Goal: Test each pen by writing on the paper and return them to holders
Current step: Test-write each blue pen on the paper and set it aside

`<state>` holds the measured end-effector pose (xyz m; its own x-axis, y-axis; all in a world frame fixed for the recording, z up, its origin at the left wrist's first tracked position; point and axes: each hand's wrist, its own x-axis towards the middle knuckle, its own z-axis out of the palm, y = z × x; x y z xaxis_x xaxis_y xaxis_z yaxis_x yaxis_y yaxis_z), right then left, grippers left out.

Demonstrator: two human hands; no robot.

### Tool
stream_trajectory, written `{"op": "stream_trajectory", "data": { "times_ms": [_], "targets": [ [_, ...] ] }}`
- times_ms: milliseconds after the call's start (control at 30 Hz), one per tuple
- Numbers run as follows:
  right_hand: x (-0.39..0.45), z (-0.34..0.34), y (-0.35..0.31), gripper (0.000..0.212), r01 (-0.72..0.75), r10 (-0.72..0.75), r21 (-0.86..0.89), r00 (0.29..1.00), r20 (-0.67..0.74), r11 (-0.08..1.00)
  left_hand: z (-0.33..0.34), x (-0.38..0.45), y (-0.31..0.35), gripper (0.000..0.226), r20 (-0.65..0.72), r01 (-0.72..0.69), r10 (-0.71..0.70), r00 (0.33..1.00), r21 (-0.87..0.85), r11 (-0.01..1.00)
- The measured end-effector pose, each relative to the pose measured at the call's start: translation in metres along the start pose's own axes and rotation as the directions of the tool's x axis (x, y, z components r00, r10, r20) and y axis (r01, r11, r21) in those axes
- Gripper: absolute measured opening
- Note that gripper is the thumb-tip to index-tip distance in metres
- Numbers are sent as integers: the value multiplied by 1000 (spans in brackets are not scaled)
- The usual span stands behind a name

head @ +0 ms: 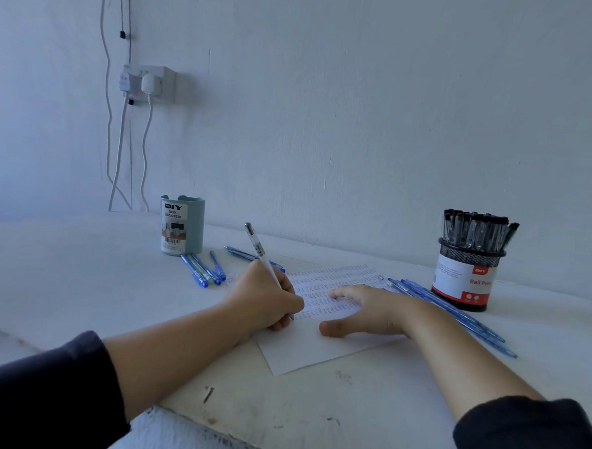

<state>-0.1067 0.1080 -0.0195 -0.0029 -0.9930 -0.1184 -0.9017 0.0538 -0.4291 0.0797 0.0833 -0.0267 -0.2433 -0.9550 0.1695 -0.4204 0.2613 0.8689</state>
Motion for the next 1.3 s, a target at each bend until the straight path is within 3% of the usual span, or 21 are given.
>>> {"op": "stream_trajectory", "data": {
  "times_ms": [200,400,600,700,833,933,1000,1067,1200,1300],
  "targets": [
    [0,0,0,87,7,-7,6,1000,-4,1000,-1,1,0,5,9,2,-2,1000,-42,999],
    [1,0,2,83,-2,2,15,1000,-9,1000,-10,8,-1,11,-81,57,-104,991,-454,889],
    [-4,-1,8,79,-10,11,76,1000,-8,997,-16,9,1,12,-128,76,-164,978,-516,853],
    [-12,-2,9,71,-2,10,88,995,-98,996,-18,8,1,37,-14,111,-139,990,-524,844],
    [-35,-12,0,55,53,3,196,961,-277,979,-21,-2,8,70,271,183,-54,961,-479,859],
    [-61,-24,-8,36,112,64,445,931,-361,888,-13,-16,22,79,423,197,33,905,-488,850],
    [-85,-28,-10,22,111,135,597,926,-352,794,-1,-33,35,82,494,197,87,865,-494,847],
    [-116,-27,-7,20,139,150,694,929,-338,706,18,-55,52,84,552,186,139,822,-491,851],
    [-185,-15,10,17,293,123,793,901,-416,535,63,-107,85,85,651,122,243,719,-462,879],
    [-247,2,38,22,433,201,818,824,-530,380,109,-159,104,83,697,15,300,651,-407,913]
  ]
}}
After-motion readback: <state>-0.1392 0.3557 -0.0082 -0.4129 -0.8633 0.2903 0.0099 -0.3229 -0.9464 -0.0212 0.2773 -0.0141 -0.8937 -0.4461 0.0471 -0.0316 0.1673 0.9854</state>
